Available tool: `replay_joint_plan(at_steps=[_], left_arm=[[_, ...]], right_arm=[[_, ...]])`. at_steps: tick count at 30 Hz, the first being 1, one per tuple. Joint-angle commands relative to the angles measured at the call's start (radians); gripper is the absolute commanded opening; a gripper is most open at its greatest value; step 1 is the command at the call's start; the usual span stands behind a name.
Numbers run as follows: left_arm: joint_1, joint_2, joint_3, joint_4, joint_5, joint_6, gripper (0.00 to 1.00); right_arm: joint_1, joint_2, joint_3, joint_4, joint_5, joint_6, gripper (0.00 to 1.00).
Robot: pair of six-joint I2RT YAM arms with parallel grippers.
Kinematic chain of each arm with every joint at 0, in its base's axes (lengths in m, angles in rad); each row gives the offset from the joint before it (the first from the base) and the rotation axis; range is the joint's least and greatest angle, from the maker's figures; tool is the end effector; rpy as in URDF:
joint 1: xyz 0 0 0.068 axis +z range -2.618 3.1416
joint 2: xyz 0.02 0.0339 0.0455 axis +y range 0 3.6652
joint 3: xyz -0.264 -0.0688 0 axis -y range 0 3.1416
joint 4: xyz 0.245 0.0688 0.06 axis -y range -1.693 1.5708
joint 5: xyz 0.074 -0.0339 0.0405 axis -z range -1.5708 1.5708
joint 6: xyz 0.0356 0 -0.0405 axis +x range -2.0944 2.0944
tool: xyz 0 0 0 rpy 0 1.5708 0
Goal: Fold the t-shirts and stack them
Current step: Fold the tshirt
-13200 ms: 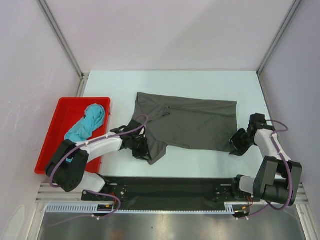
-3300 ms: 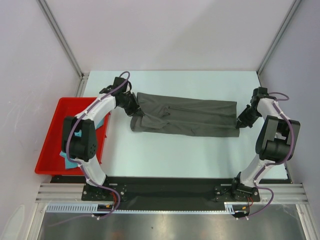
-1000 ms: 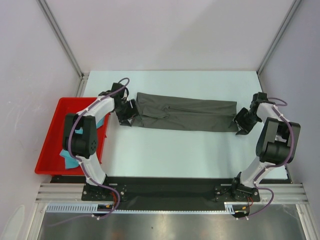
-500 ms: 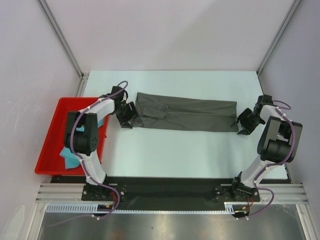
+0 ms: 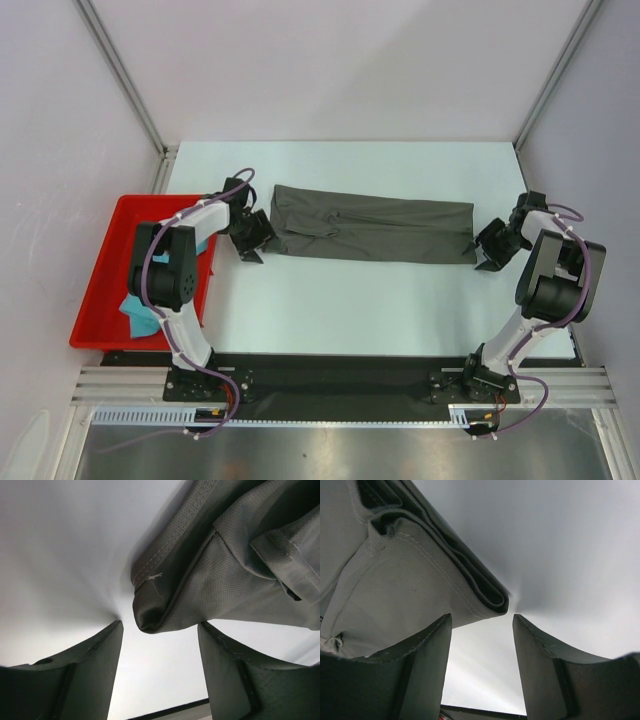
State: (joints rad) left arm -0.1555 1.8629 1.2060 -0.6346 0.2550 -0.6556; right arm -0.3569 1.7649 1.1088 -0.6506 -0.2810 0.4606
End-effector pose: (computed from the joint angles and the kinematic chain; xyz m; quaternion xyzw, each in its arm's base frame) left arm 0.3509 -0.0641 0.1600 -0.2259 0.9561 -0.1702 0.0772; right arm 0.3126 -0.1060 0.1662 0.3732 0.9080 0.1454 0.1230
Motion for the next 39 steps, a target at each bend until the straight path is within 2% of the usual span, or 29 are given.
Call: replay_joint_plan(at_steps=[1,6,12,15,16,18,19,21,32,39], left_arm=[[0.007,-0.008,-0.002,0.029,-0.029,-0.015,0.66],[0.007,0.025,0.041,0.024,-0.076,0.014,0.59],[0.007,0.036,0.041,0.039,-0.088,0.02,0.44],[0.008,0.047,0.041,0.042,-0.099,0.027,0.32],[0.008,0.054,0.049,0.039,-0.106,0.028,0.22],[0.01,0.058,0.055,0.032,-0.117,0.037,0.14],[0.01,0.056,0.055,0.029,-0.125,0.039,0.06],[0.013,0.05,0.052,0.021,-0.152,0.047,0.0],[0.017,0.051,0.015,0.026,-0.189,0.071,0.0],[0.017,0.024,-0.02,0.041,-0.183,0.082,0.01]], right_arm=[[-0.007,0.022,0.0,0.026,-0.021,0.007,0.57],[-0.007,0.047,0.005,0.034,-0.027,0.015,0.56],[-0.007,0.05,0.008,0.029,-0.012,0.016,0.51],[-0.007,0.056,0.008,0.028,0.008,0.013,0.39],[-0.007,0.062,0.008,0.028,0.014,0.012,0.28],[-0.007,0.064,0.008,0.017,0.055,0.004,0.13],[-0.007,0.062,0.006,0.013,0.078,-0.002,0.0],[-0.007,0.054,-0.003,-0.003,0.139,-0.014,0.0],[-0.007,-0.007,-0.076,0.0,0.262,0.004,0.0],[-0.004,-0.056,-0.142,-0.003,0.247,0.016,0.0]])
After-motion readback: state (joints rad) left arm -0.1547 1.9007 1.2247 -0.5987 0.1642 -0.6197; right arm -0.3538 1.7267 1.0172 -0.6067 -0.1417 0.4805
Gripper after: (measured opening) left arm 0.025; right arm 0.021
